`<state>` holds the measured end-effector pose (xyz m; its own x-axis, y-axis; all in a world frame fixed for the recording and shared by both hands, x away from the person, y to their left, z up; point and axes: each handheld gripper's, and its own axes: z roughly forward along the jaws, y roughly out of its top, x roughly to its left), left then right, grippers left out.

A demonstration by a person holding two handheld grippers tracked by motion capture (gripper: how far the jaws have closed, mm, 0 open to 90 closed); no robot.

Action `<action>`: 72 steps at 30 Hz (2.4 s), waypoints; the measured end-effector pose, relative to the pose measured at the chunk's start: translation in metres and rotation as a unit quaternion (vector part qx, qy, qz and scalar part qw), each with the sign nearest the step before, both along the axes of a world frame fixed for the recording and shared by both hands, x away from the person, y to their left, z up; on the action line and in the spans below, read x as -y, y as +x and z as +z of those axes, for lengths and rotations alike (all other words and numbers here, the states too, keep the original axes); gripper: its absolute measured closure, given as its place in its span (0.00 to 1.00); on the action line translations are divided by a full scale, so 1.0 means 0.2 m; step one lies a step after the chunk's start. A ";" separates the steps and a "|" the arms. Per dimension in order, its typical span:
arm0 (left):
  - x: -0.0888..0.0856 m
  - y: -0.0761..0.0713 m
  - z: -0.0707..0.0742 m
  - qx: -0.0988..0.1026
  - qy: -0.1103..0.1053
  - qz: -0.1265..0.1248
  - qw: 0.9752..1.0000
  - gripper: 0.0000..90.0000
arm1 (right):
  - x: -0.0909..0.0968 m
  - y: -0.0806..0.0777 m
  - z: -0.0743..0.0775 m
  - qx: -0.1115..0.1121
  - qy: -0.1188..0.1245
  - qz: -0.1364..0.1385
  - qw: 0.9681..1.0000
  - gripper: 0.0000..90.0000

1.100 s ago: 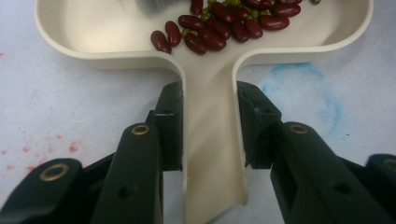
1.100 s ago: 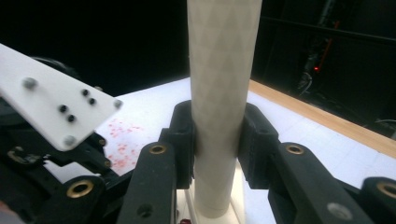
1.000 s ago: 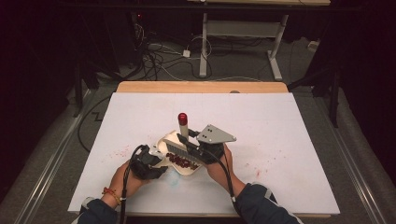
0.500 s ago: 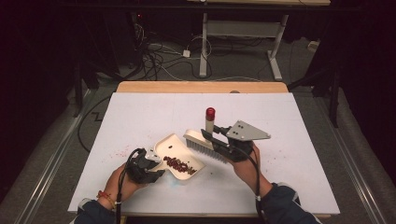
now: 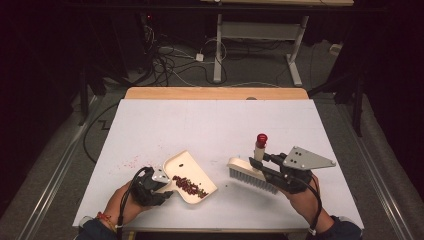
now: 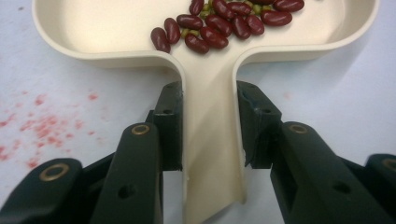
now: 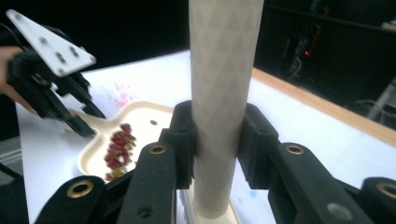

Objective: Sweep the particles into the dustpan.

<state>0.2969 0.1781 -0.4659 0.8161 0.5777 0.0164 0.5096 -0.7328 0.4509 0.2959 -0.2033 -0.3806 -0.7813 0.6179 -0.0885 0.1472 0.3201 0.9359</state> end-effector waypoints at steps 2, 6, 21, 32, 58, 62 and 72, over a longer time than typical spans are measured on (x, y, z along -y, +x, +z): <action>0.03 -0.02 0.00 0.000 0.005 -0.009 1.000 0.70 | 0.01 -0.01 -0.02 -0.009 -0.012 -0.003 1.000 0.78; 0.07 -0.03 0.01 -0.001 0.012 -0.023 1.000 0.70 | 0.02 -0.04 -0.05 -0.015 -0.029 -0.004 0.999 0.78; 0.15 -0.02 0.02 -0.003 0.013 -0.030 0.999 0.70 | -0.15 -0.08 -0.08 -0.013 -0.032 0.024 0.999 0.78; 0.16 0.00 0.02 -0.007 0.003 -0.027 1.000 0.70 | -0.17 -0.08 -0.05 0.001 -0.011 0.043 0.999 0.78; 0.17 0.05 -0.02 -0.010 -0.052 0.039 0.998 0.70 | -0.59 0.18 -0.19 0.077 -0.009 -0.017 0.997 0.78; 0.18 0.06 -0.02 -0.006 -0.054 0.043 0.998 0.70 | -0.65 0.14 -0.20 0.069 -0.012 0.004 0.998 0.78; 0.16 0.09 -0.03 0.016 -0.048 0.068 0.996 0.69 | -0.71 0.05 -0.19 0.042 0.012 0.014 0.999 0.78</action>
